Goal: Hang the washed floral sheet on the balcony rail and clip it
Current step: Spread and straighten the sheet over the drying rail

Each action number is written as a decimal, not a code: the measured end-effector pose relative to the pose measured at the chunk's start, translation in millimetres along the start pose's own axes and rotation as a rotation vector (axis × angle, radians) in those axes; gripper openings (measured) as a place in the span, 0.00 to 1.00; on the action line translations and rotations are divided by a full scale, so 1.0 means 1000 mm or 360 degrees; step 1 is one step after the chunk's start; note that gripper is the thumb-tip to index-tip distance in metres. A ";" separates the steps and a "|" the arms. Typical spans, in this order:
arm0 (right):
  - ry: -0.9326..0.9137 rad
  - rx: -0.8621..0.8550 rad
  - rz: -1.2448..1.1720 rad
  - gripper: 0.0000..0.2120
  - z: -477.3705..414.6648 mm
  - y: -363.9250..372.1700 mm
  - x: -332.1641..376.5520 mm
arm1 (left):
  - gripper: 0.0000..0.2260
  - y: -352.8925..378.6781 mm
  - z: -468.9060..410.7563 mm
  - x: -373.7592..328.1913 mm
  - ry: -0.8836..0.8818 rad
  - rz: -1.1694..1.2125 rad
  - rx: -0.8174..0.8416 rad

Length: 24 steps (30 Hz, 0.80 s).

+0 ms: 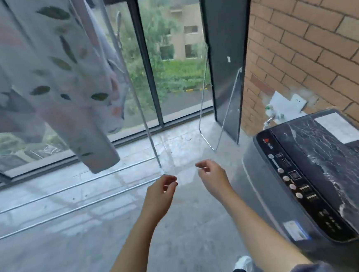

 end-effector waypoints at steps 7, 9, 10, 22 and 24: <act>-0.0256 0.0150 -0.0095 0.09 -0.005 0.111 0.106 | 0.12 -0.154 0.006 0.039 0.0054 0.0214 -0.0313; -0.0359 0.0146 -0.0102 0.10 -0.018 0.130 0.140 | 0.11 -0.197 0.002 0.034 0.0121 0.0267 -0.0452; -0.0417 0.0140 -0.0102 0.10 -0.029 0.140 0.158 | 0.12 -0.220 -0.003 0.030 0.0172 0.0302 -0.0526; -0.1019 -0.0063 -0.0038 0.12 -0.152 0.186 0.282 | 0.08 -0.353 -0.073 -0.037 0.0577 0.0164 -0.0895; -0.1099 -0.0408 -0.0008 0.17 -0.180 0.179 0.305 | 0.08 -0.376 -0.085 -0.052 0.0650 0.0085 -0.0961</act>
Point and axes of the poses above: each hand's wrist, its own z-axis away from the middle knuckle, its own y-axis out of the palm, x = y × z, the point moved 3 cm from there along -z, towards the middle knuckle, and after that the axes turned 15 degrees about -y, right-handed, at the moved point
